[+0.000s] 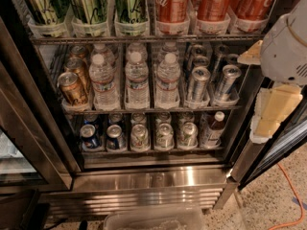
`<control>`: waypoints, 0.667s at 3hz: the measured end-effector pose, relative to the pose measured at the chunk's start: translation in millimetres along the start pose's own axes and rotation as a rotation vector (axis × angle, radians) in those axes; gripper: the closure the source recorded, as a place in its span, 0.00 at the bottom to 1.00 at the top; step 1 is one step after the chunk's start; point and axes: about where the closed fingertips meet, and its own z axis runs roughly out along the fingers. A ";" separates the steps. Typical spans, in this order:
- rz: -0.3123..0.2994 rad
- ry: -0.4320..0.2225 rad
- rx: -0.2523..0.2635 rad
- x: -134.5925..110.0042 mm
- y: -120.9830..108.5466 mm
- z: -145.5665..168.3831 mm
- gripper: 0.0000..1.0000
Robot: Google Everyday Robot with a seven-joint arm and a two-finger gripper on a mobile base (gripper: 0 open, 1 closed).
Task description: Pick orange can from middle shelf of fridge
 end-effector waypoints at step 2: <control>-0.108 -0.105 0.002 -60.6 19.4 28.4 0.00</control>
Offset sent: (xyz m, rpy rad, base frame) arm -0.0078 0.1632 -0.0765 0.1613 -0.0376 0.3198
